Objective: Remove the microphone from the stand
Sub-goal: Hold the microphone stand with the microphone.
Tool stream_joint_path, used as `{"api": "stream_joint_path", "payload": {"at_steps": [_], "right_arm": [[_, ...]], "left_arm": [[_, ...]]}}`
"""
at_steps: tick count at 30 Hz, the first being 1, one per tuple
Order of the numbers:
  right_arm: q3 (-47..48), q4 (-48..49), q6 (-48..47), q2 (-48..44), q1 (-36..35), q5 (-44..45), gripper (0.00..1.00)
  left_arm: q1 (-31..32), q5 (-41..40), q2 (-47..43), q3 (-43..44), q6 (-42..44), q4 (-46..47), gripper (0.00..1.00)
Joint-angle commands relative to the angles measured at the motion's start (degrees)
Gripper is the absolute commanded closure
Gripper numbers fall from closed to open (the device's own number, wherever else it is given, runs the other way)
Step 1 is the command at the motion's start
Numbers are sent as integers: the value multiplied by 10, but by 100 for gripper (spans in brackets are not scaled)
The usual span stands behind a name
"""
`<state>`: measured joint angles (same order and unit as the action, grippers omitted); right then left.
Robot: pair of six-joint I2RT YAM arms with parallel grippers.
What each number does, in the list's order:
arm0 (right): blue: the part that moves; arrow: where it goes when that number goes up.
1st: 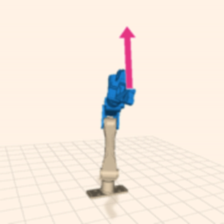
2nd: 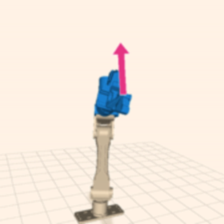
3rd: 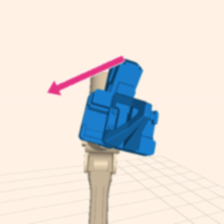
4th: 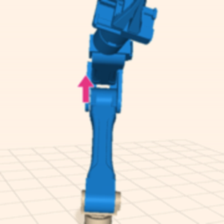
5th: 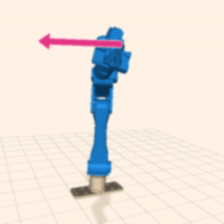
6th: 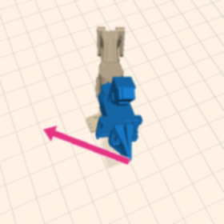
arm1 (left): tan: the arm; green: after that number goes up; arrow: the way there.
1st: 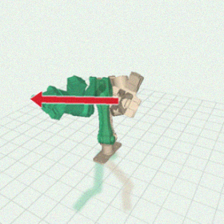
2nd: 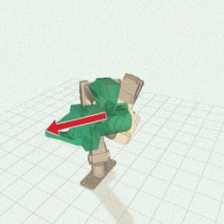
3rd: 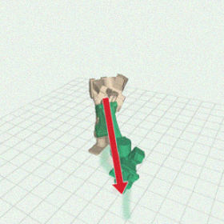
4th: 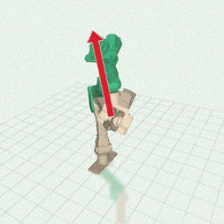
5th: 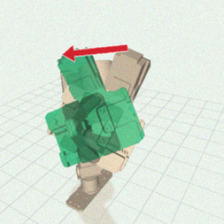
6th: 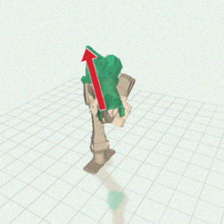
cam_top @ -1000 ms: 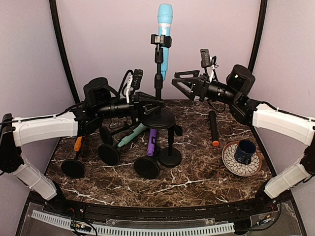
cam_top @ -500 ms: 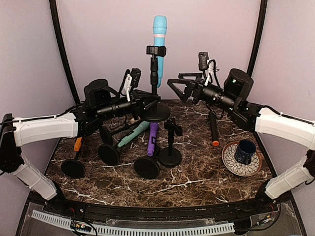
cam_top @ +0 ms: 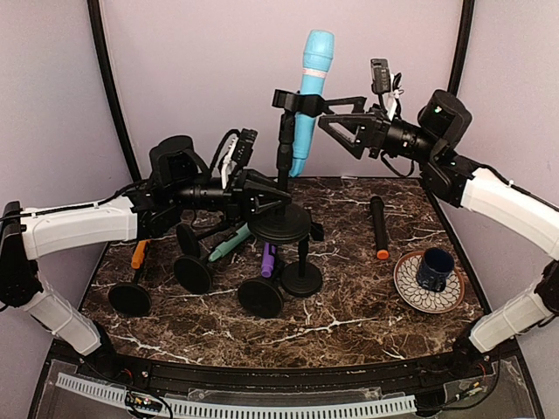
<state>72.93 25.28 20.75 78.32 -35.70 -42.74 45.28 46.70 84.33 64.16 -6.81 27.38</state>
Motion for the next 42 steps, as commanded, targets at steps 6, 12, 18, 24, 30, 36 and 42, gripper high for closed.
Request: {"api": "stream_joint_path", "payload": {"at_steps": [6, 12, 18, 24, 30, 36, 42], "right_arm": [[32, 163, 128, 42, 4, -195, 2], [21, 187, 146, 25, 4, -209, 7], [-6, 159, 119, -5, 4, -200, 18], [-41, 104, 64, -41, 4, -127, 25], [-43, 82, 46, -41, 4, -56, 31], [-33, 48, 17, -41, -6, -12, 29], [-23, 60, 18, -31, -17, -19, 33]], "left_arm": [[10, 97, -5, 58, -9, 10, 100], [10, 65, 2, 70, 2, -19, 100], [10, 24, 0, 66, 0, -16, 100], [10, -6, 4, 66, 1, -16, 100], [10, 14, 14, 73, -2, -13, 100], [10, 8, 18, 74, 3, -19, 100], [10, 12, 31, 83, 6, -25, 100]]}}
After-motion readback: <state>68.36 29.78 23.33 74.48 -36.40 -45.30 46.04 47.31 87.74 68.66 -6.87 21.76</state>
